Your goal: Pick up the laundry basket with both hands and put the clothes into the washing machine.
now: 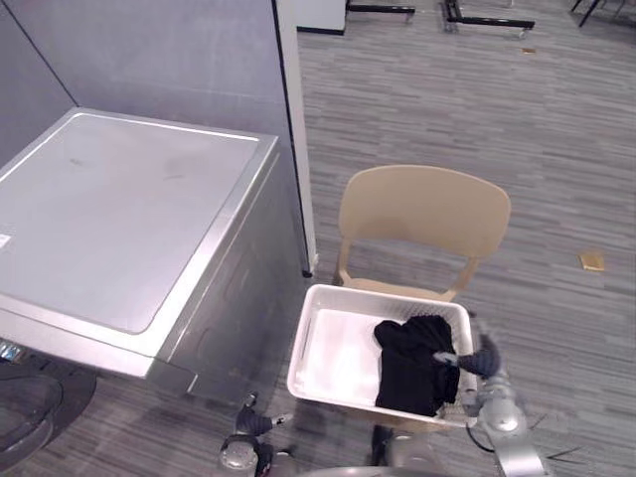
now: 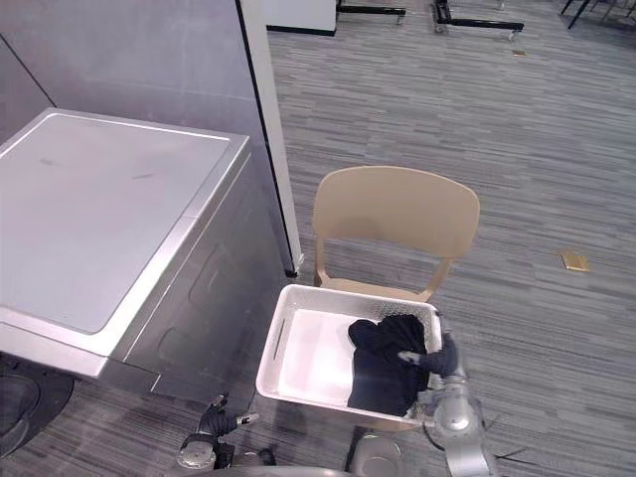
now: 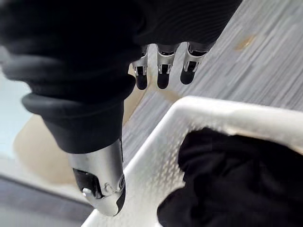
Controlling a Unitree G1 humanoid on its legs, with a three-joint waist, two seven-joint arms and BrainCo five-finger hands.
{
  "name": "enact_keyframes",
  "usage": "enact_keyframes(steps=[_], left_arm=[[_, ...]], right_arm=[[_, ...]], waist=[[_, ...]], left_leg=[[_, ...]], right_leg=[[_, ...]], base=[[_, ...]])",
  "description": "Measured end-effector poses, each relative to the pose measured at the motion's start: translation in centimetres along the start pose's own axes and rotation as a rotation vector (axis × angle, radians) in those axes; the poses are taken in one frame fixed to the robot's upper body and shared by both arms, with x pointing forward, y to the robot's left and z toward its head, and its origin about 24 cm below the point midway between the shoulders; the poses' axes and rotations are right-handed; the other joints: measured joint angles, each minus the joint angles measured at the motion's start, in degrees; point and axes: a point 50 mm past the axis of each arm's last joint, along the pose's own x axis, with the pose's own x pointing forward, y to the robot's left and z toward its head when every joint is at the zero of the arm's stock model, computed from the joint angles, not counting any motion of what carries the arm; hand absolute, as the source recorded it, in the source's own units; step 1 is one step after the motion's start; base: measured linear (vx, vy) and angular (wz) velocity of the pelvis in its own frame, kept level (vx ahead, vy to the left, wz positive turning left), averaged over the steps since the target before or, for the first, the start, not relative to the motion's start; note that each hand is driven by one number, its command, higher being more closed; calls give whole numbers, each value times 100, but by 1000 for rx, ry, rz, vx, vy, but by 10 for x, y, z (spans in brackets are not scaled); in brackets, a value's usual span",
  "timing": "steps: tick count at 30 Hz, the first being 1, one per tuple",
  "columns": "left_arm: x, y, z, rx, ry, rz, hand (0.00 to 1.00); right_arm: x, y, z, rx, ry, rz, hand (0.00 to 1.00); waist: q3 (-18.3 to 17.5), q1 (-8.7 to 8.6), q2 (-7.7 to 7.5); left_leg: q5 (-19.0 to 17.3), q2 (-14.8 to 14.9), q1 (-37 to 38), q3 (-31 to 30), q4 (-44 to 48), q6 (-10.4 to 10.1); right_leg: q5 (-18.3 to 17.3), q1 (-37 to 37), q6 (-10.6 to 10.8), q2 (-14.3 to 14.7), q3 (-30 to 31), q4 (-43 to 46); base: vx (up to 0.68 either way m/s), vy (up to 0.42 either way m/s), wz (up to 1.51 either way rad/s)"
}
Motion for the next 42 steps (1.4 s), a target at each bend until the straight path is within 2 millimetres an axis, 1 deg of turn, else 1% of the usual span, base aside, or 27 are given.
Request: enact_keyframes(steps=[1, 2, 4, 5, 7, 8, 9, 10, 11, 12, 13, 15, 17, 18, 20, 23, 25, 26, 27, 29, 32, 33, 36, 38, 39, 41, 42], left_arm=[[0, -1, 1, 8, -7, -7, 0], [0, -1, 1, 16, -7, -9, 0], [0, 1, 1, 35, -9, -11, 0], [1, 1, 1, 36, -9, -11, 0], [3, 4, 4, 53, -15, -9, 0], [4, 4, 5, 60, -19, -9, 0], [6, 6, 10, 61, -34, -4, 0], [8, 7, 18, 60, -56, 1, 0], [11, 9, 28, 53, -86, 9, 0], [13, 10, 33, 50, -100, 12, 0], [14, 11, 42, 39, -126, 20, 0], [15, 15, 46, -2, -141, 50, 0], [18, 22, 56, -14, -167, 83, 0], [18, 25, 57, -21, -168, 95, 0], [19, 29, 58, -39, -169, 115, 0], [19, 31, 58, -55, -167, 129, 0], [19, 32, 60, -63, -176, 135, 0], [19, 32, 61, -64, -178, 135, 0], [19, 33, 61, -68, -178, 137, 0], [20, 33, 63, -74, -183, 140, 0], [22, 28, 75, -90, -207, 126, 0], [22, 27, 78, -93, -213, 121, 0], [23, 21, 90, -106, -247, 107, 0], [23, 22, 93, -109, -259, 108, 0], [23, 22, 94, -110, -262, 108, 0], [23, 23, 93, -129, -254, 110, 0], [23, 23, 92, -130, -253, 110, 0]], right_arm=[[0, 9, 2, -16, -16, 55, 0], [0, 13, 2, -25, -20, 78, 0], [3, 32, 3, -68, -28, 163, 0], [4, 36, 3, -82, -28, 184, 0], [12, 49, 3, -121, -22, 247, 0], [15, 51, 2, -131, -16, 255, 0], [25, 50, 2, -153, 0, 252, 0], [35, 47, 3, -172, 18, 242, 0], [49, 40, 7, -192, 38, 209, 0], [57, 35, 11, -210, 43, 182, 0], [68, 24, 15, -228, 52, 130, 0], [80, 11, 21, -240, 67, 53, 0], [91, -8, 29, -280, 68, -23, 0], [94, -13, 31, -295, 69, -44, 0], [102, -31, 35, -319, 74, -115, 0], [106, -43, 40, -319, 73, -170, 0], [109, -49, 44, -315, 64, -199, 0], [110, -50, 45, -315, 64, -201, 0], [113, -52, 48, -305, 66, -204, 100], [116, -56, 53, -281, 63, -217, 100], [121, -67, 60, -239, 58, -245, 100], [122, -68, 62, -229, 57, -249, 100], [125, -71, 67, -169, 60, -255, 100], [128, -72, 79, -58, 34, -254, 100], [128, -72, 82, -33, 26, -256, 100], [127, -76, 92, 100, -15, -281, 100], [126, -77, 94, 129, -27, -290, 100]], waist=[[-5, 11, 6], [-5, 9, 6], [-9, 8, 8], [-9, 14, 8], [37, 87, 2], [61, 96, 7], [153, 145, 18], [288, 161, 25], [532, 182, 31], [680, 181, 65], [871, 174, 123], [1062, 179, 181], [1303, 173, 250], [1338, 169, 249], [1428, 172, 271], [1467, 173, 270], [1527, 173, 271], [1532, 176, 277], [1544, 177, 281], [1616, 183, 278], [1630, 215, 280], [1630, 223, 281], [1633, 319, 282], [1635, 319, 280], [1642, 318, 280], [1756, 315, 282], [1756, 314, 282]], left_leg=[[49, -8, -11, -57, -1, 5], [79, -17, -20, -122, -2, -1], [128, -66, -30, -283, -17, 11], [143, -68, -46, -293, -21, 15], [282, -105, -267, -379, -52, 5], [295, -110, -368, -440, -30, 18], [302, -110, -637, -532, 93, 26], [323, -121, -832, -610, 231, 22], [393, -154, -1045, -666, 347, 20], [407, -170, -1158, -717, 409, 28], [407, -189, -1335, -773, 509, 28], [391, -209, -1659, -820, 630, 4], [395, -209, -1928, -877, 630, -33], [399, -208, -2016, -877, 601, -39], [485, -208, -2215, -897, 404, -92], [621, -240, -2291, -894, 196, -89], [711, -287, -2343, -896, 69, -71], [724, -296, -2372, -895, 50, -71], [852, -299, -2405, -894, -2, -54], [932, -296, -2411, -901, -20, -20], [1007, -329, -2472, -893, 3, 80], [1008, -334, -2487, -894, 3, 80], [1008, -348, -2476, -898, 11, 81], [1005, -359, -2452, -904, 11, 85], [1003, -365, -2426, -904, 11, 89], [964, -383, -2188, -908, 4, 136], [959, -387, -2145, -913, 0, 140]], right_leg=[[76, 80, 6, -1, -72, -135], [104, 141, 13, -8, -129, -203], [180, 288, 17, -21, -277, -359], [207, 298, 8, -17, -294, -398], [280, 207, -11, -50, -422, -453], [280, 123, -12, -67, -461, -401], [273, -121, -24, -114, -536, -234], [258, -304, -48, -173, -593, -84], [245, -504, -70, -251, -628, 103], [235, -602, -87, -296, -669, 210], [215, -757, -118, -372, -725, 364], [155, -1047, -121, -458, -755, 498], [137, -1273, -141, -486, -803, 480], [142, -1362, -134, -486, -806, 445], [182, -1593, -121, -488, -822, 321], [243, -1734, -113, -500, -836, 242], [419, -1836, -198, -537, -844, 206], [463, -1869, -197, -555, -858, 202], [504, -1949, -208, -563, -876, 219], [562, -1952, -247, -558, -897, 231], [572, -2022, -259, -585, -882, 260], [572, -2033, -259, -588, -882, 260], [571, -2030, -259, -590, -862, 259], [570, -2008, -259, -591, -851, 256], [571, -1981, -259, -590, -847, 250], [556, -1717, -238, -570, -844, 210], [550, -1666, -232, -566, -848, 195]], base=[[-9, 21, 21], [-15, 0, 36], [-48, 2, 36], [-59, 5, 16], [-128, -25, 24], [-173, -38, 40], [-150, -31, 38], [-169, -29, 40], [-202, -36, 35], [-239, -35, 35], [-287, -35, 31], [-239, -14, 19], [-217, -6, 10], [-164, -21, 3], [-108, -21, -2], [-15, -3, 0], [43, 12, 4], [65, 6, 1], [90, -4, 1], [103, -7, -1], [113, 9, -3], [95, 9, 0], [67, 4, -2], [0, 0, 0], [0, 0, 0], [-8, 10, 2], [-33, 19, 5]])
